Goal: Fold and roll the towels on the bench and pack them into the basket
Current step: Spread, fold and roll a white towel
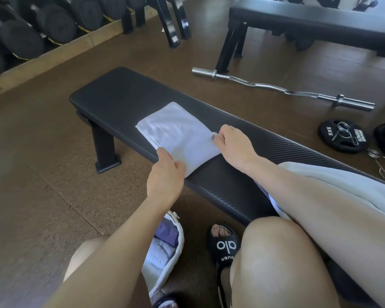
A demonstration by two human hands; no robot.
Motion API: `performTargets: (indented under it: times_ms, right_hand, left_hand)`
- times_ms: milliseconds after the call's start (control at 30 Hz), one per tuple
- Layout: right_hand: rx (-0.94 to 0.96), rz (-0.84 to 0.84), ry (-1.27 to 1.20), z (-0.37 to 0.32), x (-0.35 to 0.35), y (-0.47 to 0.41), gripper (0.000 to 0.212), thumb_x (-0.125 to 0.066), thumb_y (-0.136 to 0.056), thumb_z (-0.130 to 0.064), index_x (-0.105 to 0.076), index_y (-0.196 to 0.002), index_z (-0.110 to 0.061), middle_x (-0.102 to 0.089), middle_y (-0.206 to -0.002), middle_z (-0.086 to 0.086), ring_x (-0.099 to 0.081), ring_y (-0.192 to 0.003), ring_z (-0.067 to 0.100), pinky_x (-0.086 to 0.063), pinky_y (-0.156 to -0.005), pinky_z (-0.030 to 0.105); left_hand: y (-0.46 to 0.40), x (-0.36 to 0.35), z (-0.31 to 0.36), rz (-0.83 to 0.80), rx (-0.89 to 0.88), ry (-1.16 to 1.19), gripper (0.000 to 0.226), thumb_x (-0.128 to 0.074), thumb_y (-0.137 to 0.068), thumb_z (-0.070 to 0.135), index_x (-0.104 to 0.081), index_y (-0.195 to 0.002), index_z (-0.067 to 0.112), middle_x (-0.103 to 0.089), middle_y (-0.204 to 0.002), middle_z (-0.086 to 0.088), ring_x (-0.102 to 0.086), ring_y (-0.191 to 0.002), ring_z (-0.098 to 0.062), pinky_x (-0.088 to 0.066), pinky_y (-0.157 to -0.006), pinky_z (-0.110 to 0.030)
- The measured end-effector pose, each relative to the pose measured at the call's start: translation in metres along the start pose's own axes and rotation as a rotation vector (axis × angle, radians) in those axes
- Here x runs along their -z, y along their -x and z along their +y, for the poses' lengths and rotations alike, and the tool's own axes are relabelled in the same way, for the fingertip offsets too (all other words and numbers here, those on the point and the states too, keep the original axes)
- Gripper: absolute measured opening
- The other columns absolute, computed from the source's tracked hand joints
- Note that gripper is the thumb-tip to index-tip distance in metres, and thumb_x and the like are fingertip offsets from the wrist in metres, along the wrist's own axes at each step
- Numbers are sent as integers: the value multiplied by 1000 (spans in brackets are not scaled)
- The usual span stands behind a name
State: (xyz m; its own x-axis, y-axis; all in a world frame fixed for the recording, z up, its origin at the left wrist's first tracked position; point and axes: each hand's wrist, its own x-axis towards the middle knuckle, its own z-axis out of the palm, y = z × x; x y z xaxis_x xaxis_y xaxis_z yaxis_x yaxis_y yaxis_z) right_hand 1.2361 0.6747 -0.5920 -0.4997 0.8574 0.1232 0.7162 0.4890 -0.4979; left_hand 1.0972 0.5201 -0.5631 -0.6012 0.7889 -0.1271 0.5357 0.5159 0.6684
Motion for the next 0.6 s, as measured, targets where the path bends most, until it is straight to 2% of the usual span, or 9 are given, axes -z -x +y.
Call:
performTargets:
  times_ms: [67, 133, 233, 300, 367, 467, 533, 600]
  right_hand:
    - [-9, 3, -32, -1, 0, 1, 25, -44, -104, -30, -45, -88, -11, -51, -84, 0, -49, -80, 25, -34, -70, 36]
    - [1, 12, -61, -2, 1, 3, 20, -46, -103, -28, -44, -93, -11, -53, -85, 0, -50, -80, 26, -37, -70, 38]
    - [67, 30, -24, -2, 1, 5, 12, -45, -103, -26, -44, -103, -14, -58, -96, 4, -53, -84, 29, -42, -74, 42]
    - [129, 28, 12, -1, 1, 5, 9, -42, -104, -25, -42, -106, -16, -55, -102, 4, -53, -83, 32, -42, -73, 43]
    - [203, 19, 38, 0, 3, 4, 6, -42, -103, -20, -44, -107, -16, -49, -101, 5, -51, -75, 32, -45, -67, 44]
    - [351, 12, 148, 1, 6, 1, 11, -48, -97, -6, -52, -106, -11, -47, -101, 7, -49, -75, 29, -47, -63, 44]
    - [400, -22, 195, 3, 11, -1, 16, -47, -97, -3, -57, -107, -10, -52, -107, 6, -52, -86, 27, -48, -71, 45]
    - [374, -101, 165, 4, 18, -3, 25, -44, -98, -4, -61, -114, -12, -56, -115, -1, -54, -96, 22, -47, -83, 42]
  left_hand:
    - [1, 3, 0, 34, -20, -93, 19, -46, -99, 18, -36, -114, 14, -55, -78, -5, -49, -57, -14, -30, -48, -24]
    - [2, 8, 1, 126, -149, -320, 29, -48, -98, 19, -36, -124, 16, -54, -92, -6, -49, -67, -14, -33, -55, -24]
    - [-1, 12, 4, 180, -561, -729, 52, -57, -91, 12, -34, -136, 24, -44, -127, -12, -47, -100, -25, -42, -80, -33]
    - [-2, 11, 10, 55, -801, -862, 55, -59, -88, 5, -36, -136, 23, -38, -137, -11, -45, -114, -28, -43, -90, -36]
    - [0, 7, 16, -50, -873, -919, 45, -55, -91, 2, -40, -131, 16, -43, -132, -9, -46, -111, -25, -44, -85, -35]
    - [5, 2, 16, -31, -814, -838, 30, -51, -95, 9, -47, -124, 13, -49, -122, -7, -50, -102, -24, -43, -71, -32]
    - [9, 0, 11, -16, -825, -790, 22, -47, -96, 20, -50, -116, 12, -54, -115, -8, -51, -93, -24, -47, -72, -33]
    - [9, -1, 3, 26, -856, -768, 22, -52, -93, 27, -55, -109, 12, -58, -107, -9, -54, -87, -24, -50, -70, -33]
